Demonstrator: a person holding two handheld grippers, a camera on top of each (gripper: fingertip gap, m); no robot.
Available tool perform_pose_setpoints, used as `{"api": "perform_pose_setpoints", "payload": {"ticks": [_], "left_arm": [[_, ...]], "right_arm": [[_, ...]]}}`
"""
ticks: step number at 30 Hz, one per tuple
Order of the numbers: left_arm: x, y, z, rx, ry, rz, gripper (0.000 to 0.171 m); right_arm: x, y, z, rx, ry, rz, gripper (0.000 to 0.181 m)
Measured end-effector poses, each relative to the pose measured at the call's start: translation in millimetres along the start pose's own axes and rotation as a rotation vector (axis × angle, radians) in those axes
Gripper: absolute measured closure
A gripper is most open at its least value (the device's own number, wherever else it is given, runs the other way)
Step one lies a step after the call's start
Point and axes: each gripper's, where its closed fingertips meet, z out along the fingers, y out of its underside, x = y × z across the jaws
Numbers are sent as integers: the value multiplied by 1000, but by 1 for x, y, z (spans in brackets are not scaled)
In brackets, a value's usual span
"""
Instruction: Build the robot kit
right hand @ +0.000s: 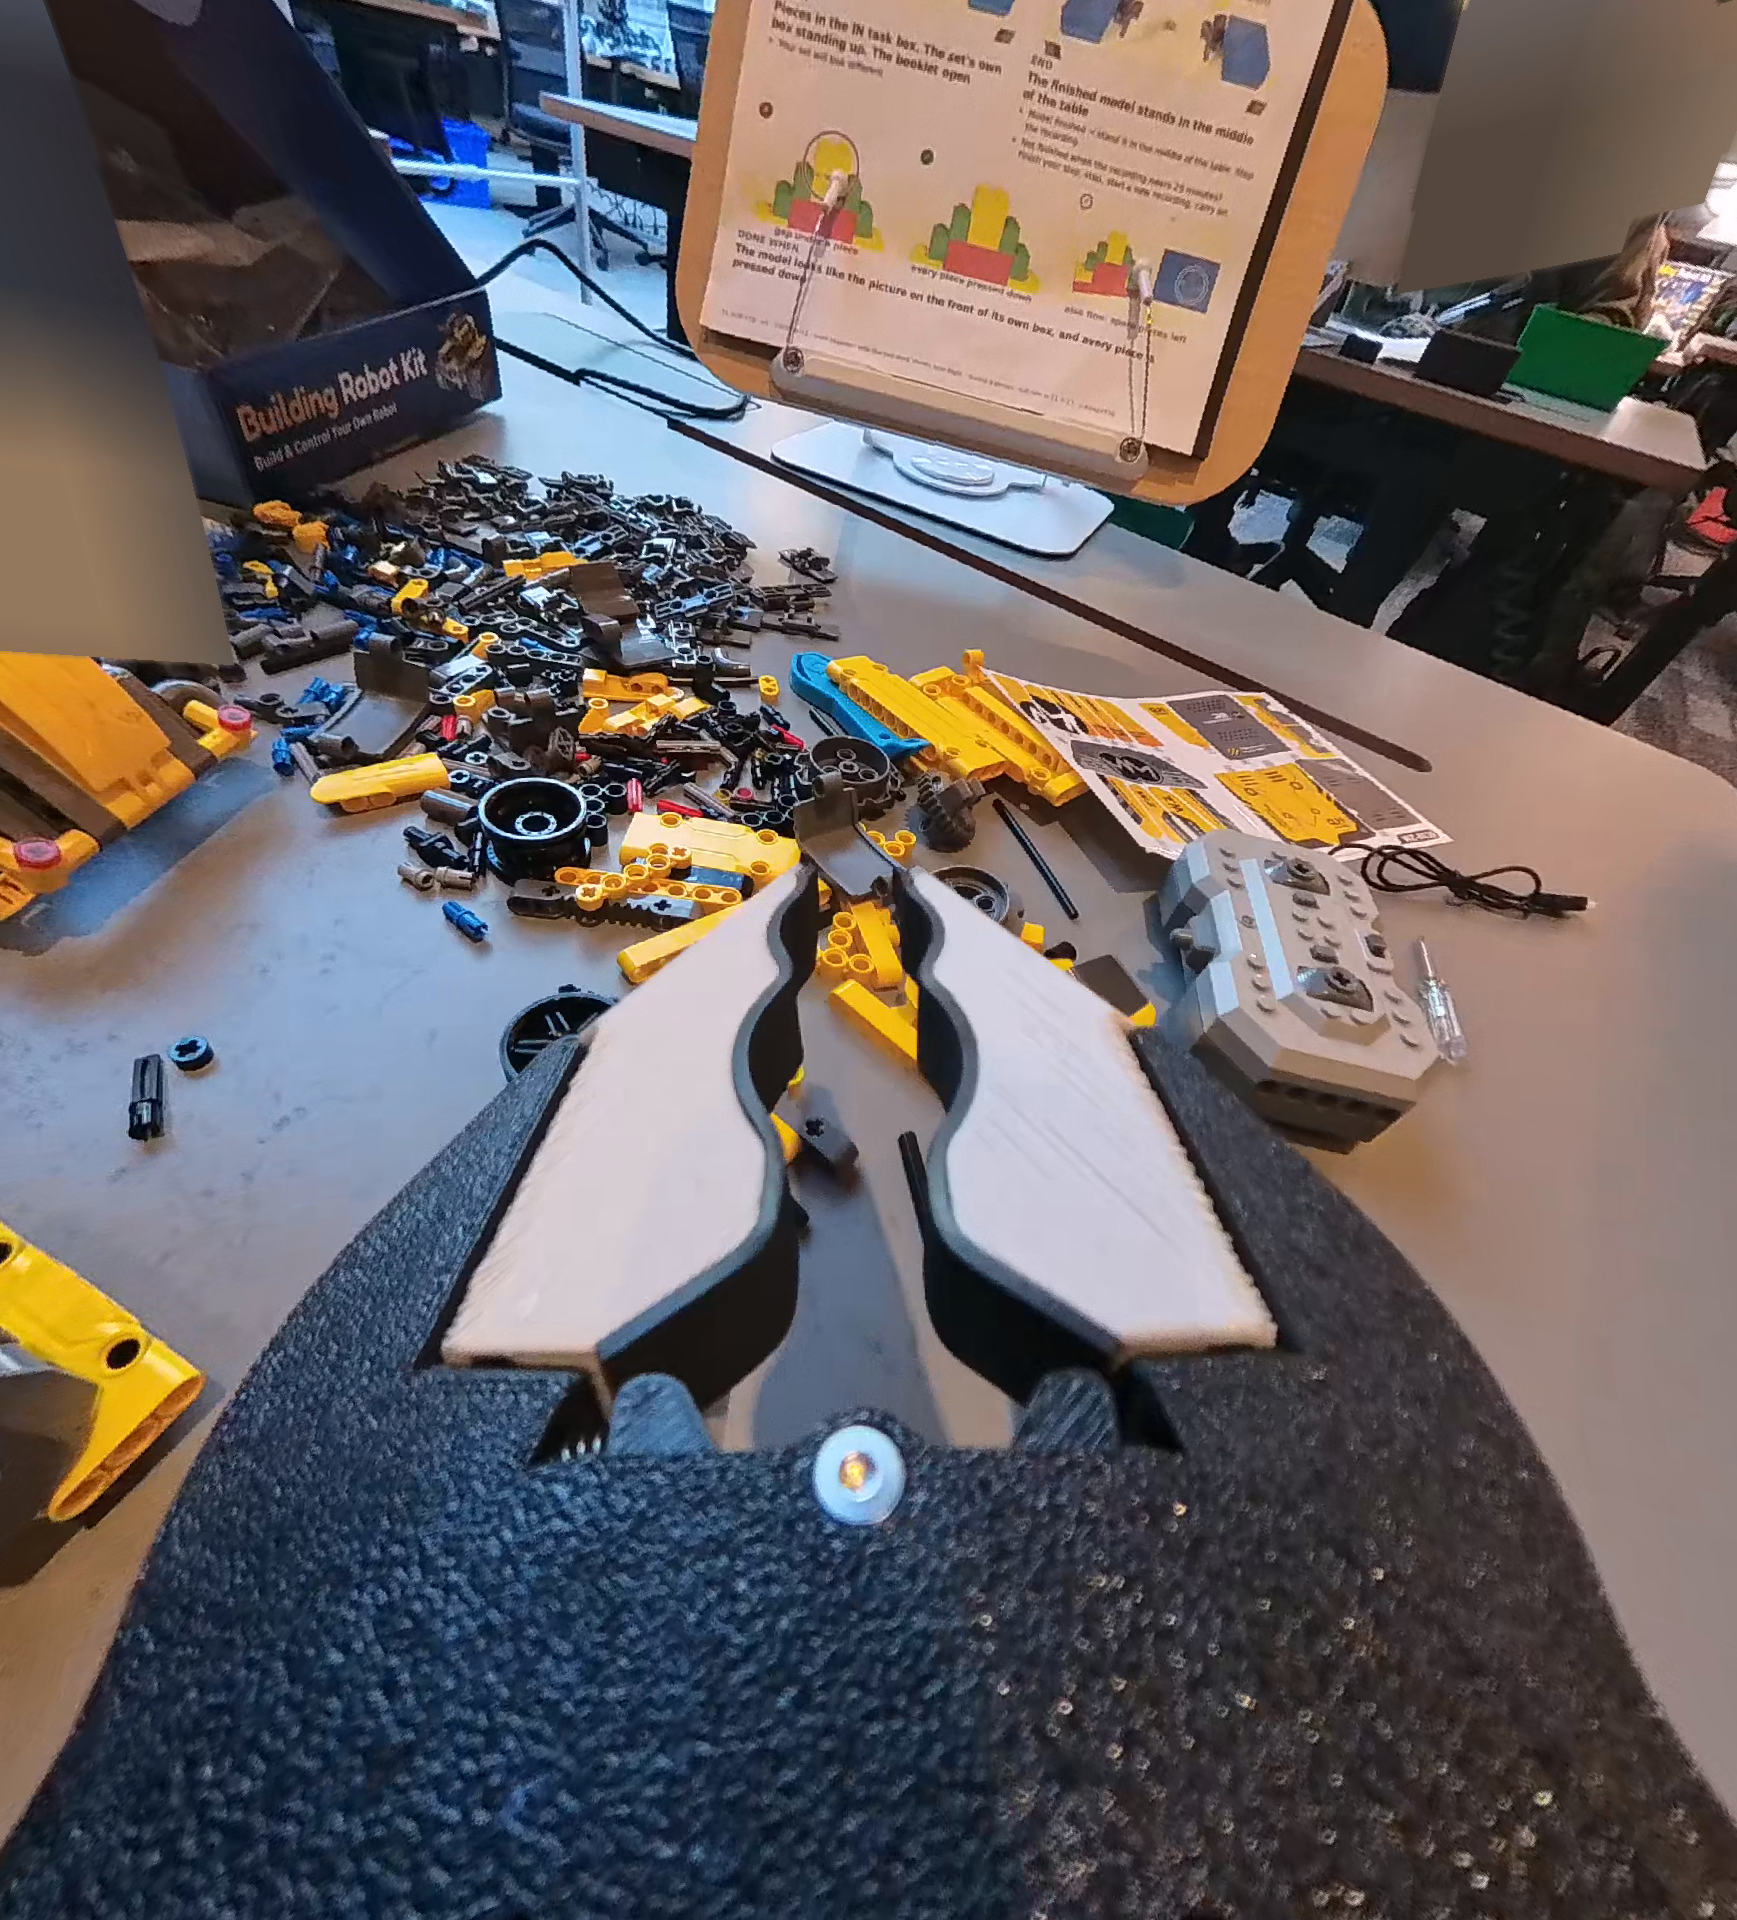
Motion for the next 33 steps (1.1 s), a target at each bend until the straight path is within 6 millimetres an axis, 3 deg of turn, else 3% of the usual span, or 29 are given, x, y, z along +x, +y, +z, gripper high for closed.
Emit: {"api": "perform_pose_setpoints", "payload": {"ticks": [4,10,14,18,26,29,33], "left_arm": [[-6,0,-1,1,-35,-4,114],[-32,-2,-5,-5,-168,-35,113],[-68,-17,-7,-101,-302,26,107],[-122,-19,-9,-395,-440,41,90],[-174,-14,7,-657,-501,80,71],[-178,-1,14,-694,-480,-8,72],[-188,3,14,-677,-512,2,80]], "right_arm": [[-1,-1,1,7,-3,-7,166],[-3,-5,0,29,-10,-3,167],[-3,-7,-2,48,-22,14,166],[-5,-10,-3,68,-39,22,166],[-10,-14,-7,97,-66,37,165],[-10,-15,-8,103,-71,44,165],[-10,-14,-8,99,-78,48,165]]}}
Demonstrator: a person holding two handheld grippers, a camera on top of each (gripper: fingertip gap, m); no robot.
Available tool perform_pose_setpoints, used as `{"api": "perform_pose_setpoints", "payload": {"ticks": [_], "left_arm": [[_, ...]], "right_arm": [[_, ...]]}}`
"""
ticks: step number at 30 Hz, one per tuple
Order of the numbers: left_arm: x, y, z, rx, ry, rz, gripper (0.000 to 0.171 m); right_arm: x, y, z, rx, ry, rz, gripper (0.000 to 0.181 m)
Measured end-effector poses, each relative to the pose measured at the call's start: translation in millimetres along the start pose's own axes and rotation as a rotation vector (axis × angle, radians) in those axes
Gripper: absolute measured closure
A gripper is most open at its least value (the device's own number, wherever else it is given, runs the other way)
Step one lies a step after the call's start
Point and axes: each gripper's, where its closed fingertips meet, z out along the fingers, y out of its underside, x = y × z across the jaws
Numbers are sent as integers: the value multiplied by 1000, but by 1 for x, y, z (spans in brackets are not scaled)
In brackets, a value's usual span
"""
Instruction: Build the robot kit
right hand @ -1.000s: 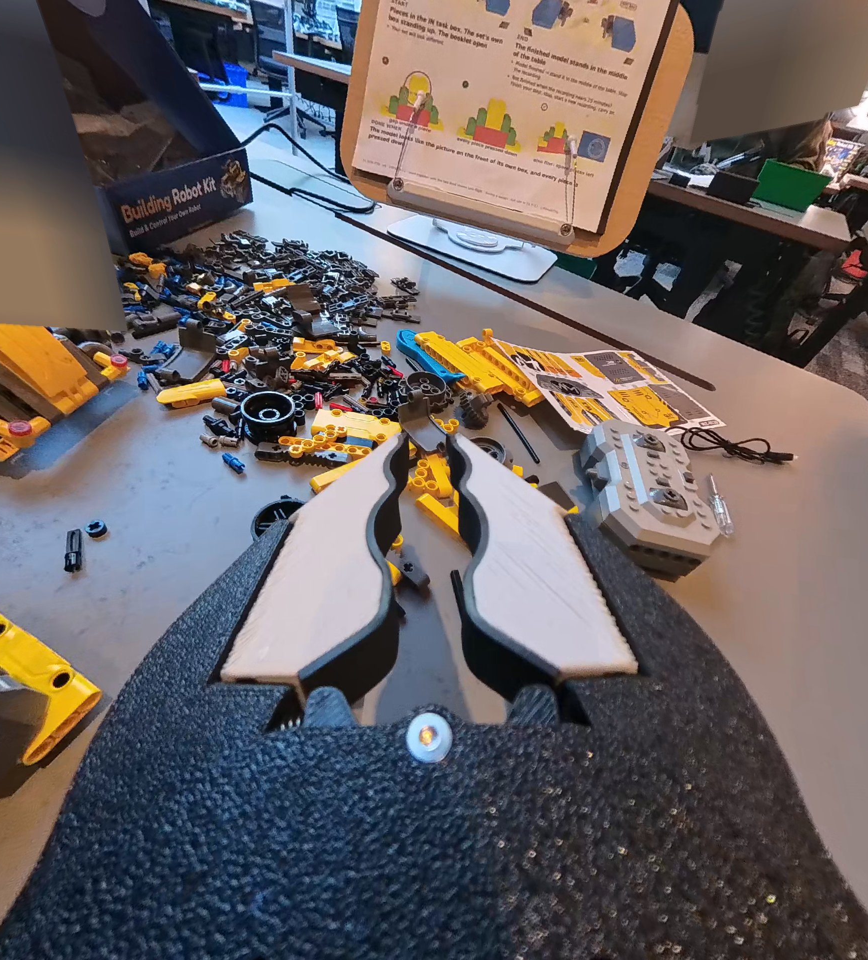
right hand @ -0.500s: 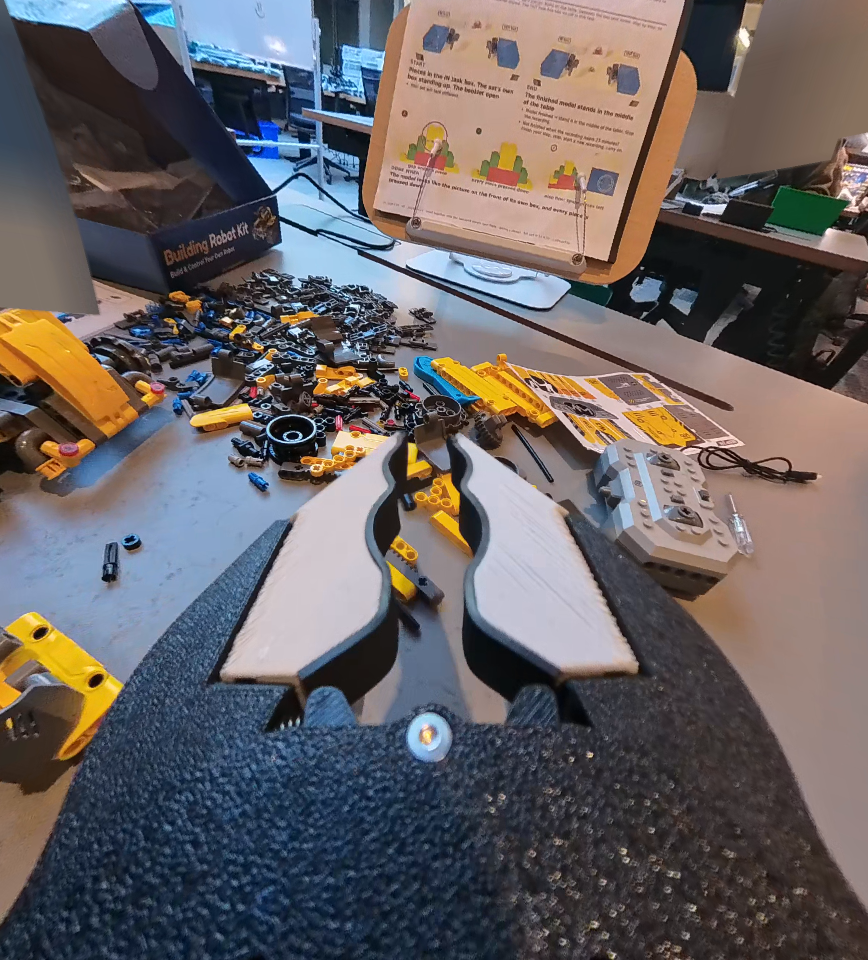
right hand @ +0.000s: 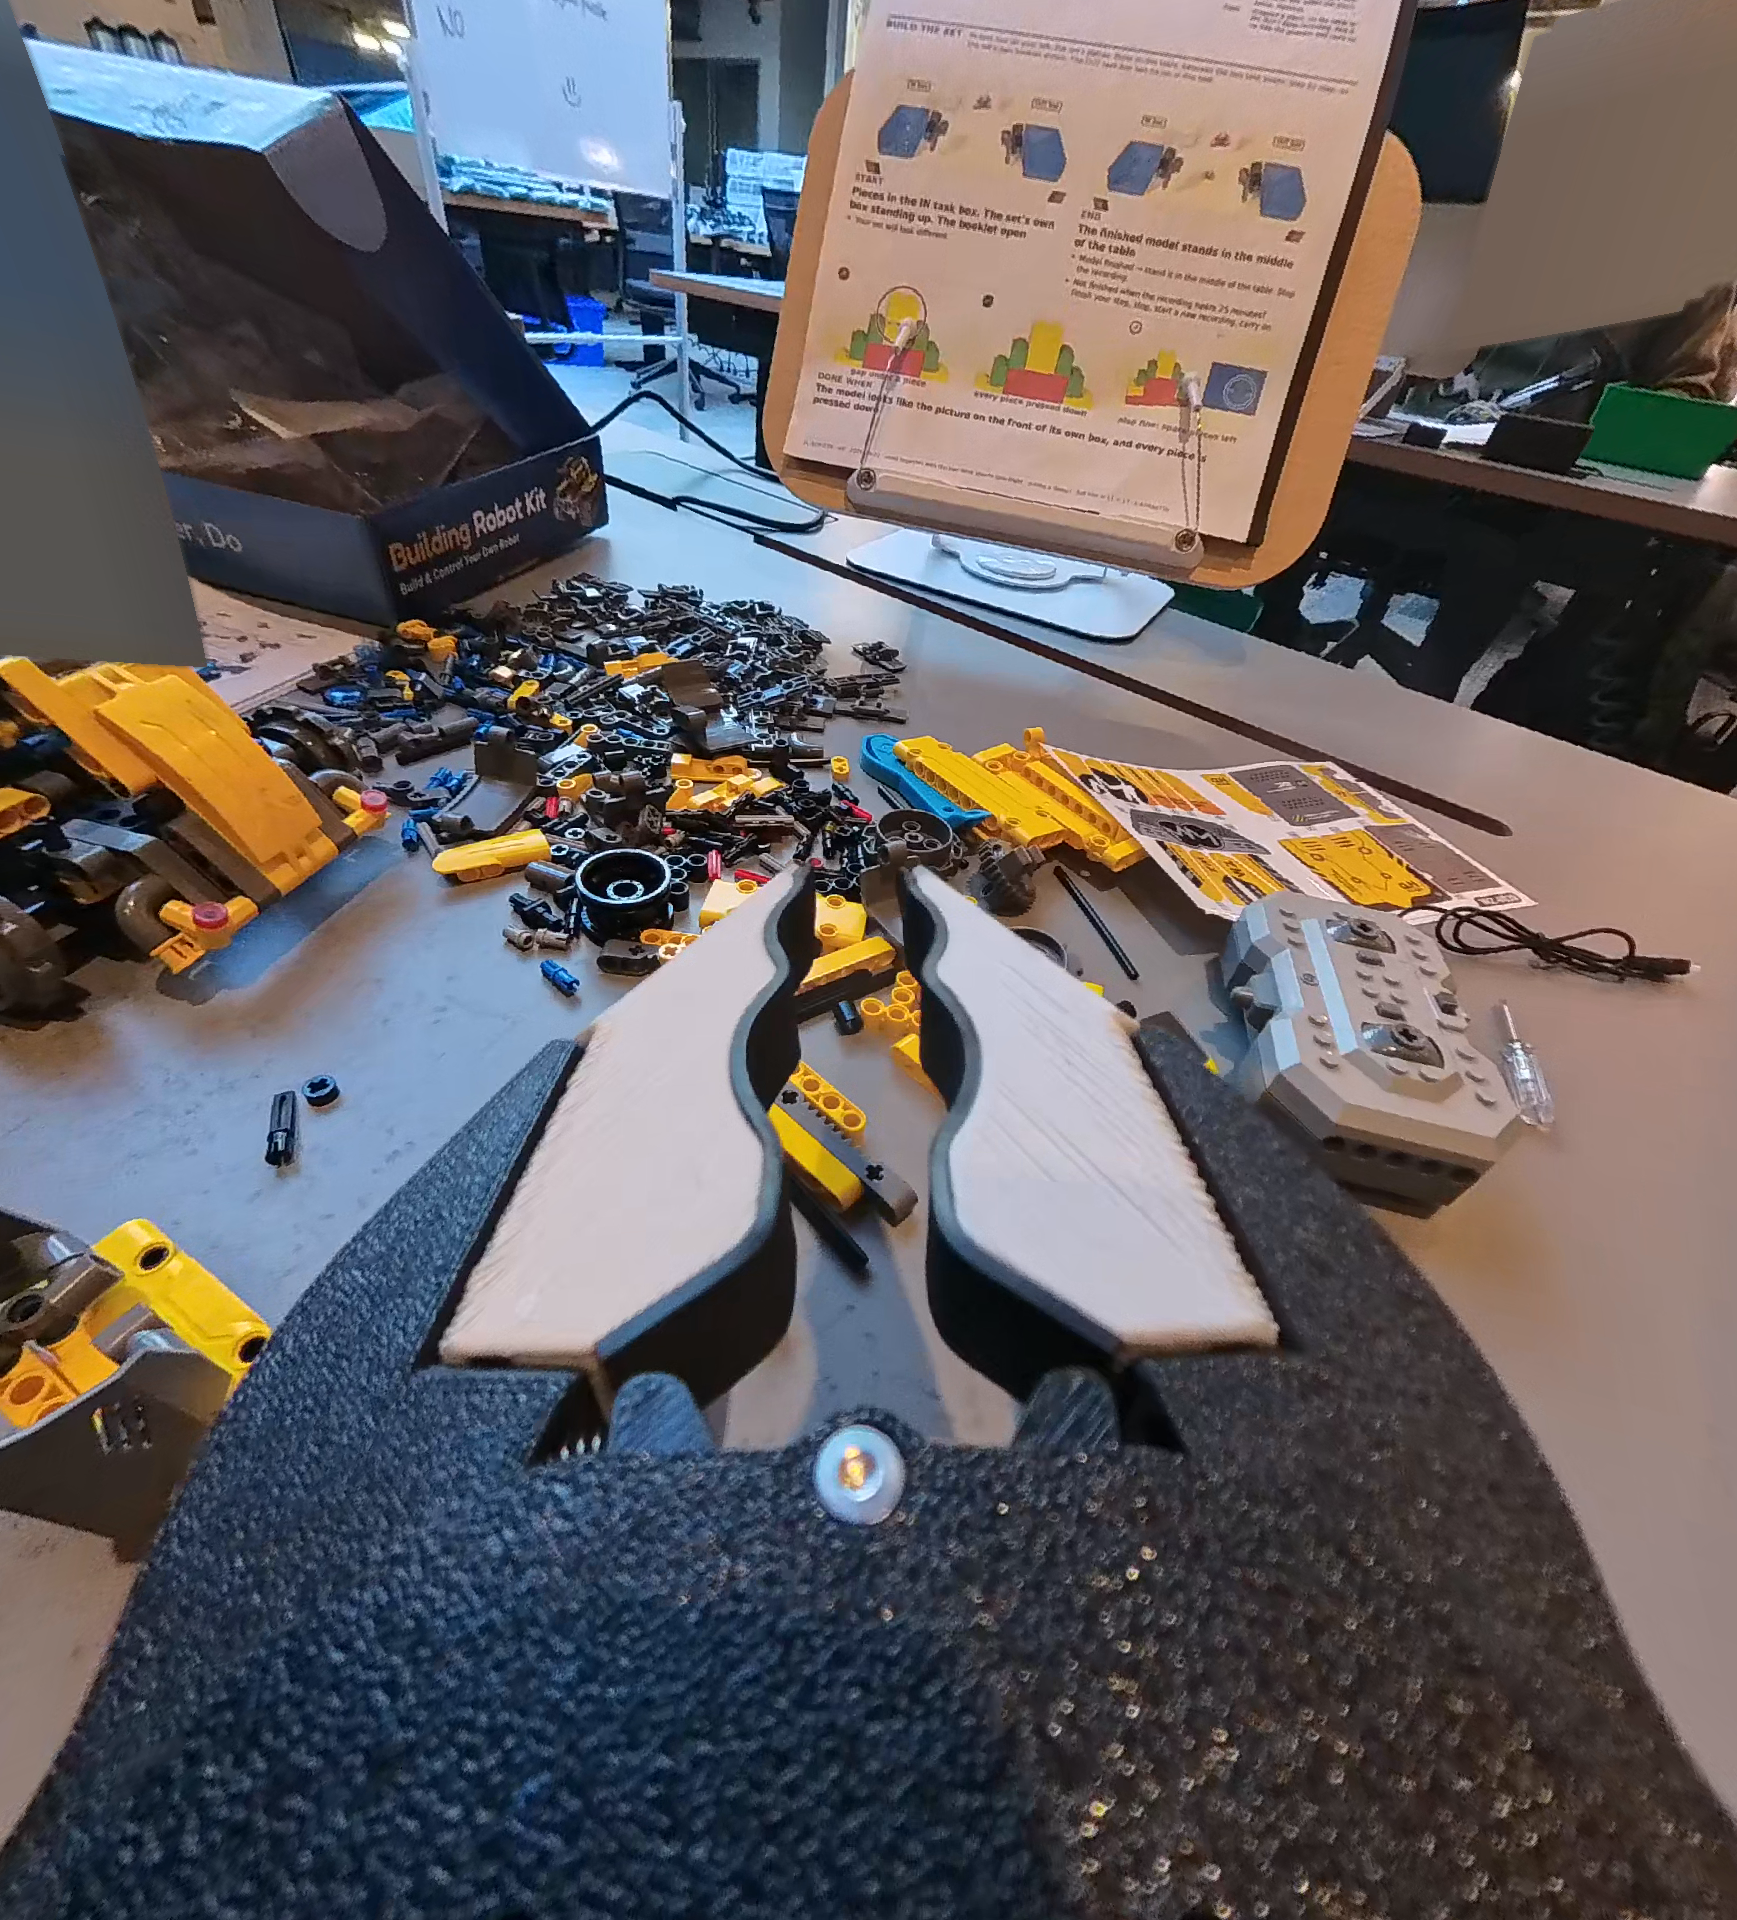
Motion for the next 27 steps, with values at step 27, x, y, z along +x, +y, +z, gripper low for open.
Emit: {"api": "perform_pose_setpoints", "payload": {"ticks": [27], "left_arm": [[14,-4,2,114,29,24,90]], "right_arm": [[-3,7,6,-49,-3,-27,166]]}}
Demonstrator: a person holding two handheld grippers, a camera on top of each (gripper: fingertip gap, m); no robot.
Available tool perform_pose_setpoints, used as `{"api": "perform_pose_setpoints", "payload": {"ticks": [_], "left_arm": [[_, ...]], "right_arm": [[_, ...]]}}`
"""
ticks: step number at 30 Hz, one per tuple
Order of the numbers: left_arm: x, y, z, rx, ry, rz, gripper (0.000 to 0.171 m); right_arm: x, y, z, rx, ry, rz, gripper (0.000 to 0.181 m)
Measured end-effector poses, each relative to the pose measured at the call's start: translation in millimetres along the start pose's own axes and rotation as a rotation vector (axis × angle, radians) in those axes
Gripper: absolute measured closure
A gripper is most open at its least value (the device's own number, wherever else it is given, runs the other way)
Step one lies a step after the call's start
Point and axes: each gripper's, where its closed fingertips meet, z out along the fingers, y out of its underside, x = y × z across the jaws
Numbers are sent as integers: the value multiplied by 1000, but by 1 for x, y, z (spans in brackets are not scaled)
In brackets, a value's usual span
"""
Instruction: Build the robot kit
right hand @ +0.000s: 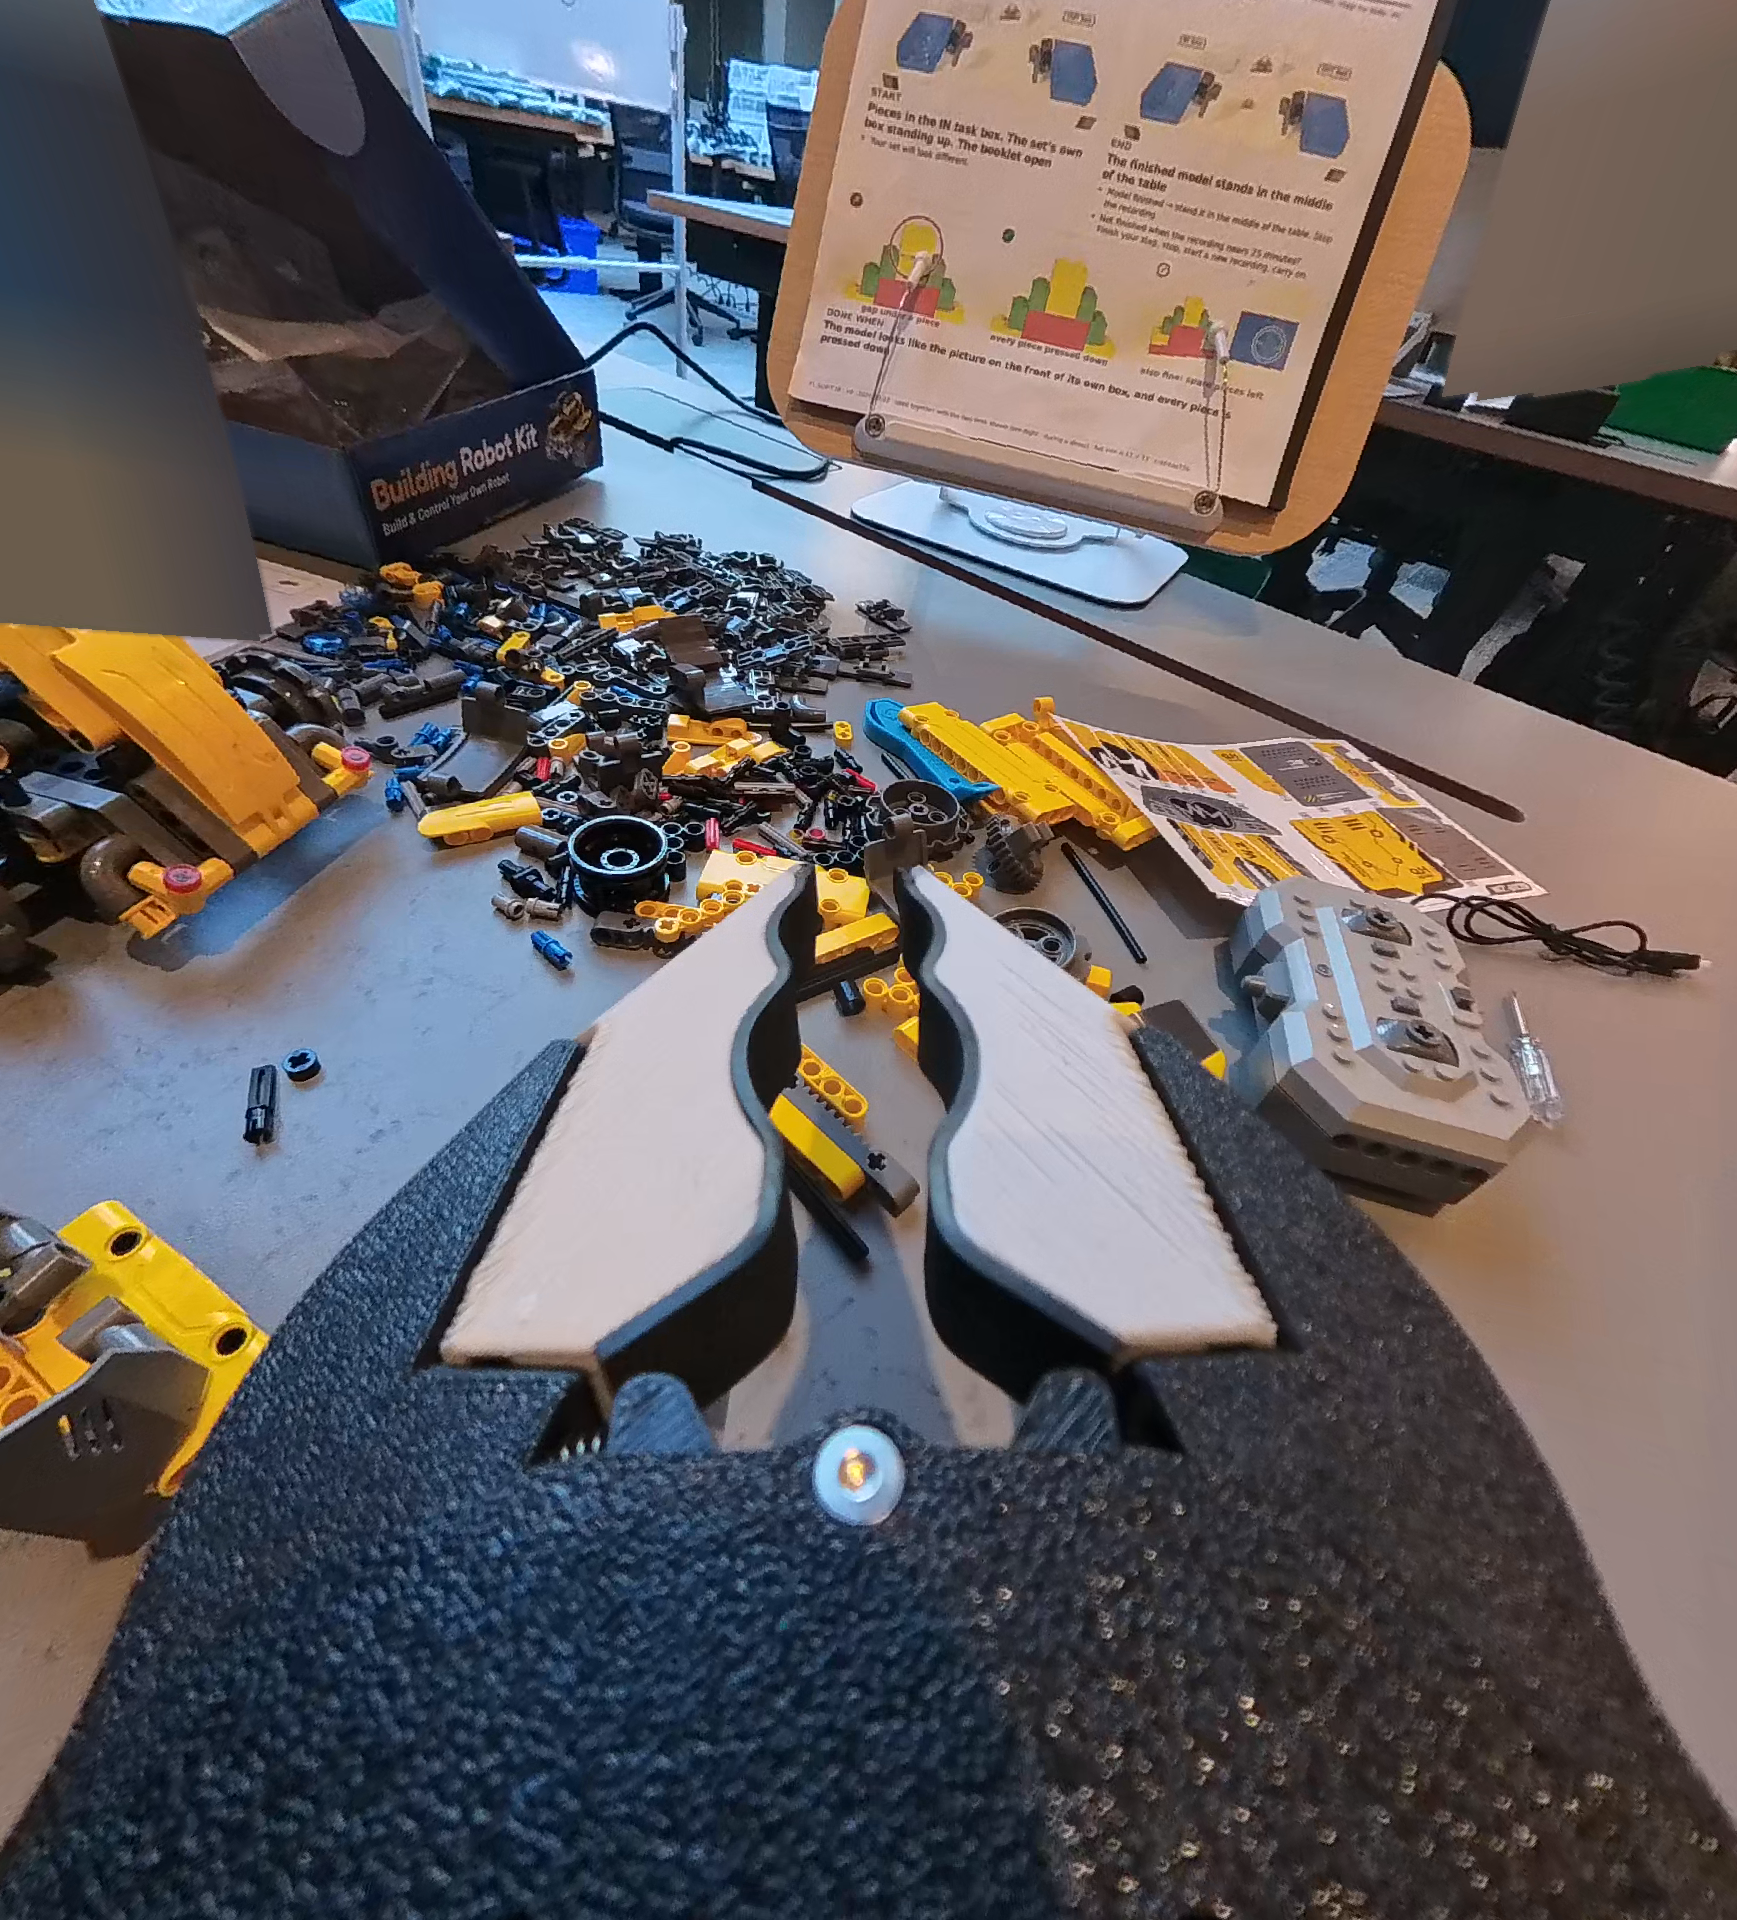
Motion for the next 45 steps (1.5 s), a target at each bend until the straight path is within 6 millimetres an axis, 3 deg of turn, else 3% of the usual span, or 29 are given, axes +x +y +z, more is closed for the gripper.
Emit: {"api": "perform_pose_setpoints", "payload": {"ticks": [3,8,20,29,36,45], "left_arm": [[0,0,-1,5,0,0,93],[-7,0,-2,20,-9,-12,113],[-7,-3,-7,72,-62,23,114],[31,-6,-31,154,75,-28,111],[55,5,-34,130,98,-18,109],[65,13,-34,107,100,-4,108]], "right_arm": [[0,0,0,3,1,-1,166],[0,-1,-1,6,-1,-1,166],[-1,-2,-1,10,-5,-1,166],[-6,-10,-6,60,-26,-10,166],[-10,-17,-15,106,-51,7,166],[-11,-21,-19,131,-64,28,166]]}}
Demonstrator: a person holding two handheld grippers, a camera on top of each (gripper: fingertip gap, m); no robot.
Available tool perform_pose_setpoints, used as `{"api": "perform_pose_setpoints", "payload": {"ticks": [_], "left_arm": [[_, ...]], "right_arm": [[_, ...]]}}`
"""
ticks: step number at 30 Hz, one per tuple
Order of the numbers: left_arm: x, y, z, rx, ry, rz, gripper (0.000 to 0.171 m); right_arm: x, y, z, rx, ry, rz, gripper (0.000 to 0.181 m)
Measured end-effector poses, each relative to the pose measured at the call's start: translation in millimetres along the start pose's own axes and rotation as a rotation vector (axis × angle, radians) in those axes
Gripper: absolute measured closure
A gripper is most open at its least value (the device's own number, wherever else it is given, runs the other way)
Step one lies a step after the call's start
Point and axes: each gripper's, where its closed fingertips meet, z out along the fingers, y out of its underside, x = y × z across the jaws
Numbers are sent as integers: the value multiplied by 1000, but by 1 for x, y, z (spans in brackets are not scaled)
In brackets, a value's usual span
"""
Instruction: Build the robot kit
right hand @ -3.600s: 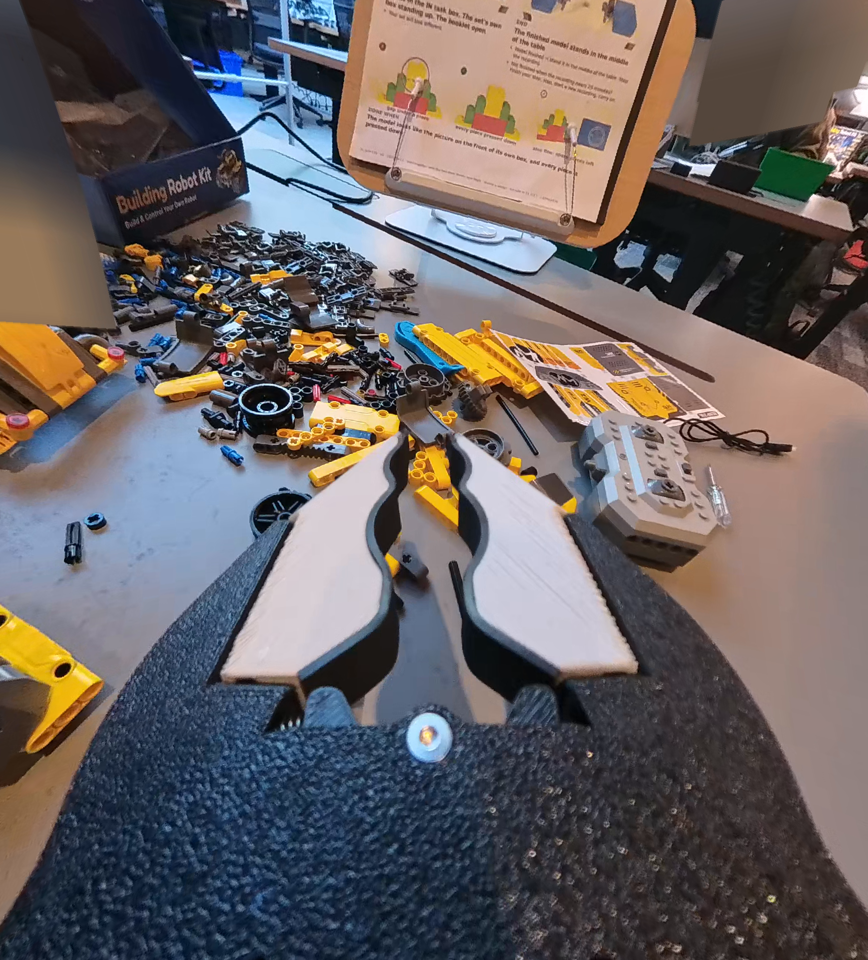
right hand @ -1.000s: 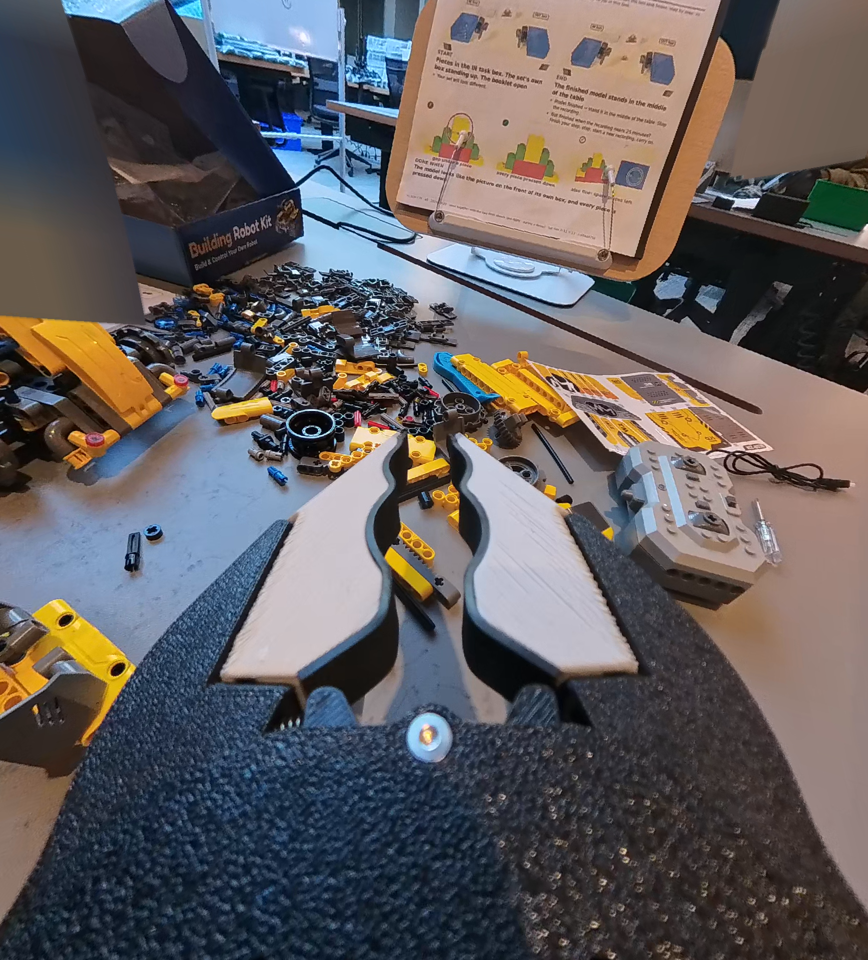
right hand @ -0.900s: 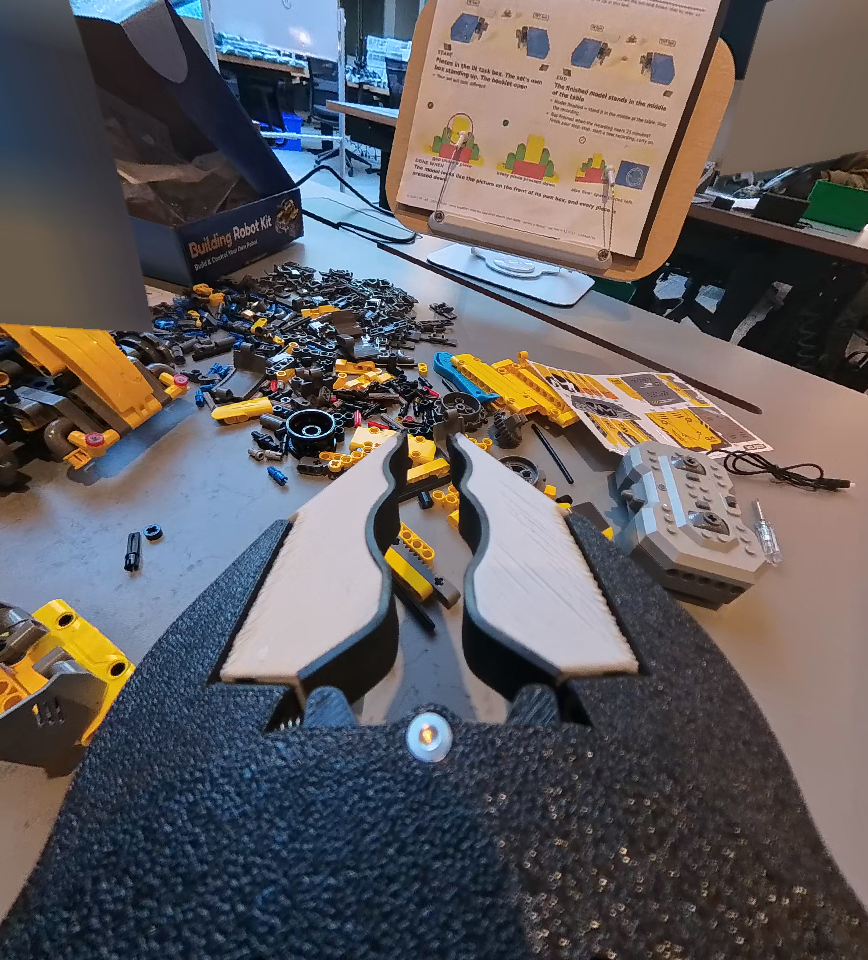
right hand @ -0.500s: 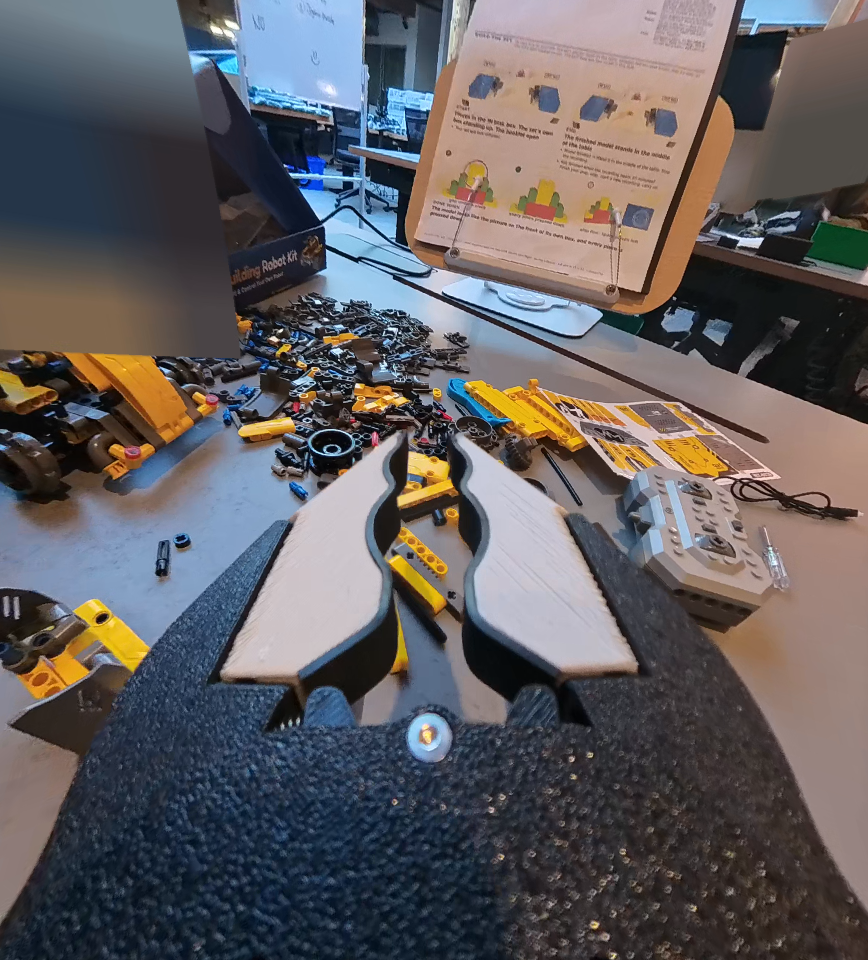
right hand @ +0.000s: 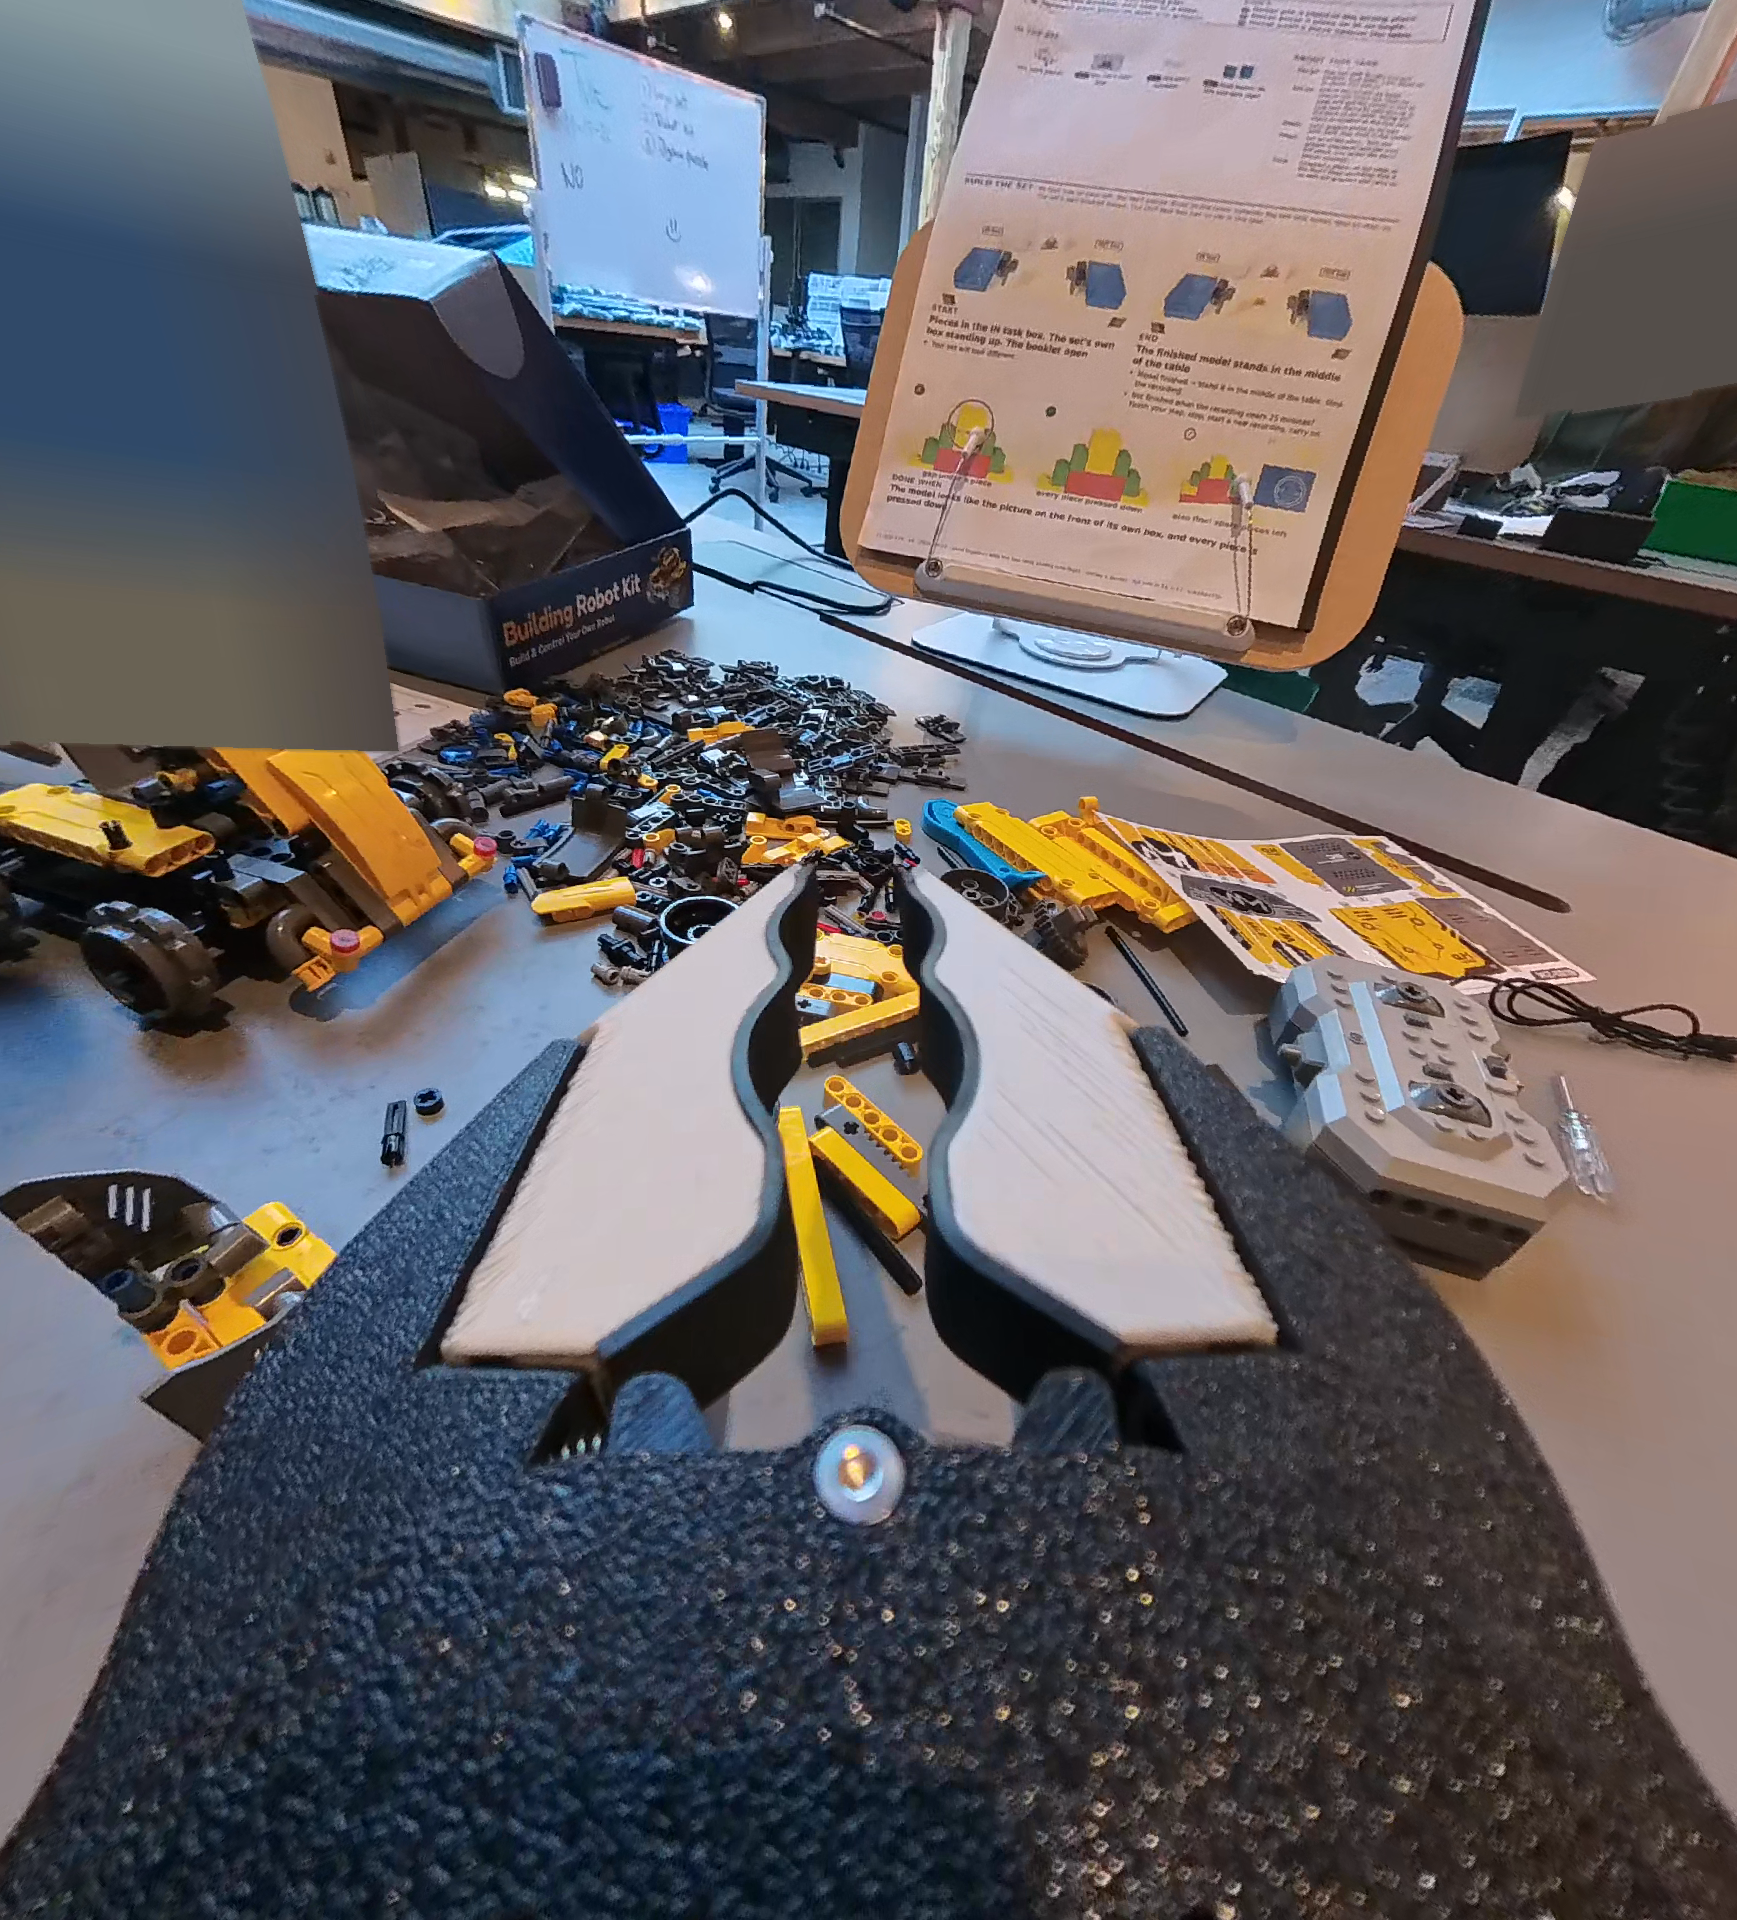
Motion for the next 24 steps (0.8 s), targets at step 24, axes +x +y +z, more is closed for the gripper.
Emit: {"api": "perform_pose_setpoints", "payload": {"ticks": [24], "left_arm": [[0,18,-7,-16,-2,-34,107]], "right_arm": [[-4,4,3,-19,-20,-2,166]]}}
